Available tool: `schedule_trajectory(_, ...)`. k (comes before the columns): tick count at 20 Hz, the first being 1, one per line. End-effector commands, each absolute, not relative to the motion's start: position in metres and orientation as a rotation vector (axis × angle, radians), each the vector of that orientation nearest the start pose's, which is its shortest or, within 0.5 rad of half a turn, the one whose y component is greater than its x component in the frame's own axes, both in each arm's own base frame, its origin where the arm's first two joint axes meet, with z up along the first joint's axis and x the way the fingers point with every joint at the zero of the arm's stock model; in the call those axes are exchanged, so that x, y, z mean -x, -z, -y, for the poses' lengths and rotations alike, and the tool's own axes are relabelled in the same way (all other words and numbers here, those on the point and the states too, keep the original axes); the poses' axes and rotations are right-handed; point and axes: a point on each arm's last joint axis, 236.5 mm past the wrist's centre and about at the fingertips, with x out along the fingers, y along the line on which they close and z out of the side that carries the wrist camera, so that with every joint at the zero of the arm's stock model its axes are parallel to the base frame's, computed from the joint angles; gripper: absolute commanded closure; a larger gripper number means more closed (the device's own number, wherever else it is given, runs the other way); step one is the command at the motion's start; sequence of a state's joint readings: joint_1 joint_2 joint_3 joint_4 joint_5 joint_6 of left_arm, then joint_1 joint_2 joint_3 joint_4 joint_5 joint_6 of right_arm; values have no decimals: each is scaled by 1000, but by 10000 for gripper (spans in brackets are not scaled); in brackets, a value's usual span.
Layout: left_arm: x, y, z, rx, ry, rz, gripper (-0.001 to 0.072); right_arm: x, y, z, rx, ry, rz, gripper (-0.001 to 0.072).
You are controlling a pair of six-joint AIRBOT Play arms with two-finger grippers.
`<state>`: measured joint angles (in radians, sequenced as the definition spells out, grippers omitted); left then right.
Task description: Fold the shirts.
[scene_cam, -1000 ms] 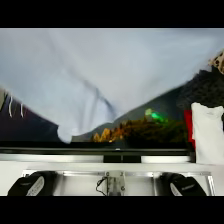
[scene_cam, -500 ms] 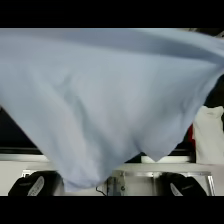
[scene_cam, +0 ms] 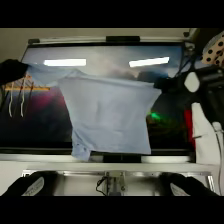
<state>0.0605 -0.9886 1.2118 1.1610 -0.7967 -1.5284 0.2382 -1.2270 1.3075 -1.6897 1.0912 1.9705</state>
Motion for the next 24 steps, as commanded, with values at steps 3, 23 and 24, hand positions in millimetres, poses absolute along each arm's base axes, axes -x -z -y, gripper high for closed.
schedule_trajectory(3, -469, -56, 108, 424, 222, -863, 669, -452, 23, -134, -453, 46, -1173, 645)
schedule_trajectory(23, -175, 71, 73, 615, 303, -1735, 37, -200, 21, -4, -441, -15, -1641, 199)
schedule_trajectory(24, -172, 77, 82, 623, 315, -1739, 37, -197, 27, -11, -459, -43, -1648, 58)
